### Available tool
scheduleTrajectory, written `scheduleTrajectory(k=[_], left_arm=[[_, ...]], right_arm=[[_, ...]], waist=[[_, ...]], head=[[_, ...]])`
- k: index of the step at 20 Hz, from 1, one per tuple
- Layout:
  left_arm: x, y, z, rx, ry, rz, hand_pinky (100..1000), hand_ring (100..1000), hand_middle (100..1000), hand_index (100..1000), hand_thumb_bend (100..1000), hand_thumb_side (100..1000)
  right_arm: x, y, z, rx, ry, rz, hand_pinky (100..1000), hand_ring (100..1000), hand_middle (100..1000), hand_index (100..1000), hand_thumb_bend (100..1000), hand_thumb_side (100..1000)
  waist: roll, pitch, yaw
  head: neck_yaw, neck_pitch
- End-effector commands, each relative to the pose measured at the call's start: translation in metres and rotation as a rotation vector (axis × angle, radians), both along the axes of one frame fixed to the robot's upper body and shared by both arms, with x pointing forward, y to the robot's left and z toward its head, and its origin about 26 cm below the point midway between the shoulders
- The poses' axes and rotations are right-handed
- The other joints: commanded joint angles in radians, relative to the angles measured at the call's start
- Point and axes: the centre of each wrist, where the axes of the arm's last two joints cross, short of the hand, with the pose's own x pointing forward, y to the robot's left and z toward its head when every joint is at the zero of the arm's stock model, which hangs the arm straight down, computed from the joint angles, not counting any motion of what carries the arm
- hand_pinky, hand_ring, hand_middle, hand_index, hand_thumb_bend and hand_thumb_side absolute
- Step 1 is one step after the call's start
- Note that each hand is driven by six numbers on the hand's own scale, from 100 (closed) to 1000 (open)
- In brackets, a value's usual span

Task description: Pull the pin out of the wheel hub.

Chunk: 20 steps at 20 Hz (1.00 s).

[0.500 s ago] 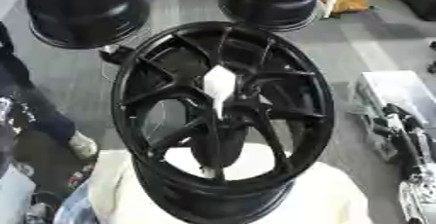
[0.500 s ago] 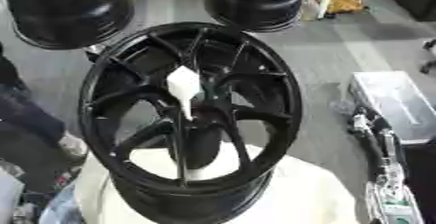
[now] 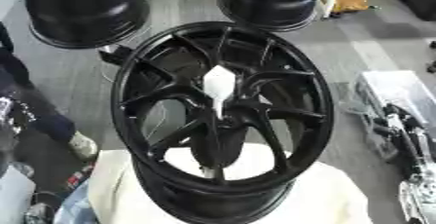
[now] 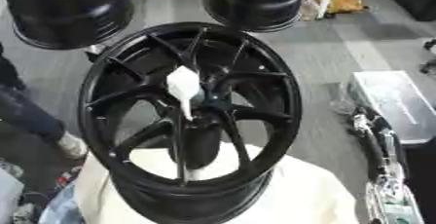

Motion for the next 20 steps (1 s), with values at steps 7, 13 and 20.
scheduleTrajectory(k=[7, 13, 20], left_arm=[[0.021, 0.026, 0.08, 0.201, -0.285, -0.126, 737, 680, 615, 687, 100, 693], [0.047, 0.041, 0.184, 0.577, -0.655, -0.369, 752, 708, 677, 744, 100, 489], [0.08, 0.015, 0.223, 1.036, -0.848, -0.726, 786, 763, 760, 823, 142, 449]], right_arm=[[0.002, -0.005, 0.007, -0.026, -0.016, 0.003, 731, 753, 829, 831, 100, 655], [0.002, -0.006, 0.007, -0.043, -0.007, 0.019, 731, 753, 829, 831, 100, 656], [0.003, -0.006, 0.009, -0.064, -0.001, 0.045, 731, 753, 829, 831, 100, 657]], waist=[[0.013, -0.018, -0.012], [0.03, -0.025, -0.037], [0.053, -0.033, -0.076]], head=[[0.003, -0.002], [0.022, -0.002], [0.047, -0.002]])
